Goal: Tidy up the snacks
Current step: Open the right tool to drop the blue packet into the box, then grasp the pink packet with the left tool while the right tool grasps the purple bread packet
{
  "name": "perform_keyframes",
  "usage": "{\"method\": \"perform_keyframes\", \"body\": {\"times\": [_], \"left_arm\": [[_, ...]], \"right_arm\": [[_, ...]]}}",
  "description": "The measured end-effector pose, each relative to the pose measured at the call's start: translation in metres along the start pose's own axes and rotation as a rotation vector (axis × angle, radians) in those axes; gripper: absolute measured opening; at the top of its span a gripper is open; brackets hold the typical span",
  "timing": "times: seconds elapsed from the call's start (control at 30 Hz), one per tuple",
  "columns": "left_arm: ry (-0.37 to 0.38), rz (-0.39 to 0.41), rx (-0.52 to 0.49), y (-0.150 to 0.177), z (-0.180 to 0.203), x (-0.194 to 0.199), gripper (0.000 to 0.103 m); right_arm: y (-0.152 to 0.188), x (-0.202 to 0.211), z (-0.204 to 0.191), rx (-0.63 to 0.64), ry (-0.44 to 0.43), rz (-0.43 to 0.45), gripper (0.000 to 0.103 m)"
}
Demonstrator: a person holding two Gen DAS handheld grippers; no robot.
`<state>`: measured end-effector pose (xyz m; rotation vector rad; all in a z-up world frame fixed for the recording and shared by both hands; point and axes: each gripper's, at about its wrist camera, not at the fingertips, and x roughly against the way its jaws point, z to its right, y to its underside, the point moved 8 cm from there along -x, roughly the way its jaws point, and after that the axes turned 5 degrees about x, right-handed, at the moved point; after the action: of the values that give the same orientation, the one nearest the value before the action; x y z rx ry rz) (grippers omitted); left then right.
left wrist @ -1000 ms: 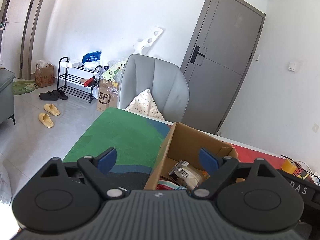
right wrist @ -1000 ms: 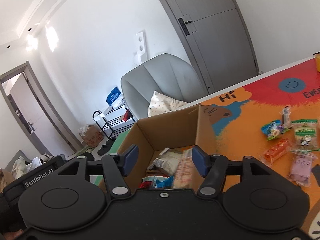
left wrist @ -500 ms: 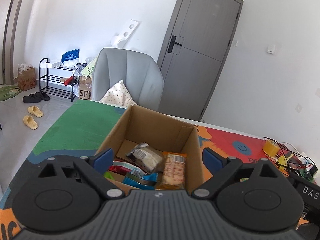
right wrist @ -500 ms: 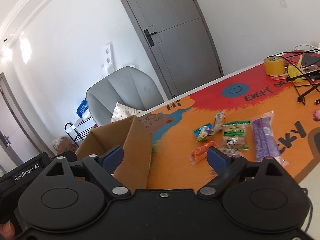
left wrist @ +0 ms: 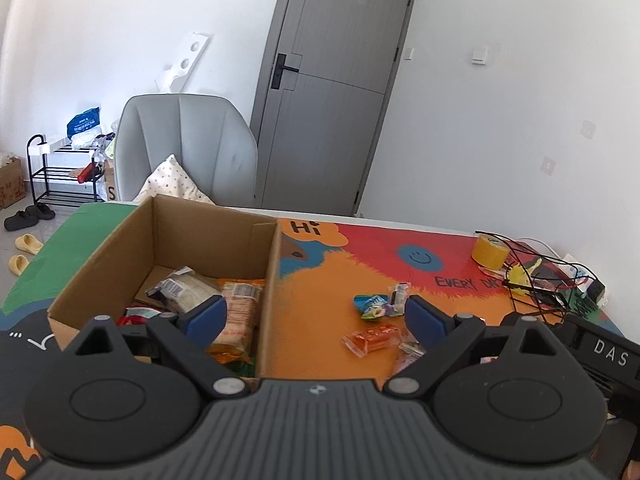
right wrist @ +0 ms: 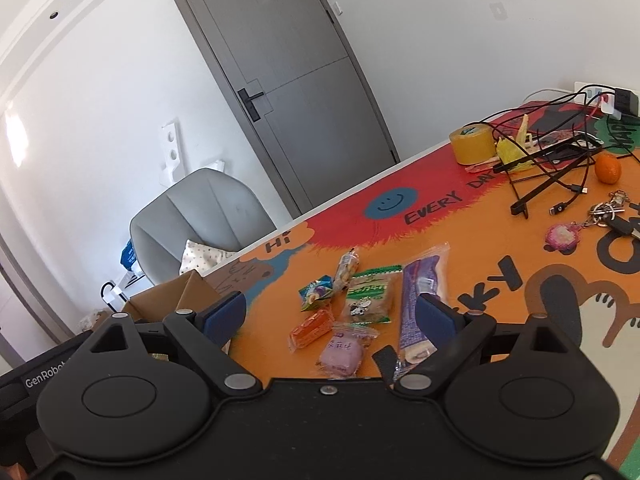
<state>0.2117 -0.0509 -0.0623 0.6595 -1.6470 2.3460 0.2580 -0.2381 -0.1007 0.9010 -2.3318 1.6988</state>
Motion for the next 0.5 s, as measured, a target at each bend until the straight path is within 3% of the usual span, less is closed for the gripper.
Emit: {"method": "perform_keyframes", "body": {"times": [0.1, 0.2, 0.5], "left_arm": [[0.021, -0.009, -0.027, 0.006, 0.016, -0.005, 0.095], [0.037, -0.018, -0.044, 0.012, 0.029, -0.012, 0.095], [0.051, -0.079, -0.077, 0.033, 0.055, -0.046, 0.092]], "right_arm": [[0.0, 0.002, 0.013, -0.007, 0.015, 0.01, 0.09], [0.001, 0.001, 0.024, -0.019, 0.008, 0.009, 0.079], [0.016, -0.016, 0.057, -0.076, 0.024, -0.04, 0.066]]}}
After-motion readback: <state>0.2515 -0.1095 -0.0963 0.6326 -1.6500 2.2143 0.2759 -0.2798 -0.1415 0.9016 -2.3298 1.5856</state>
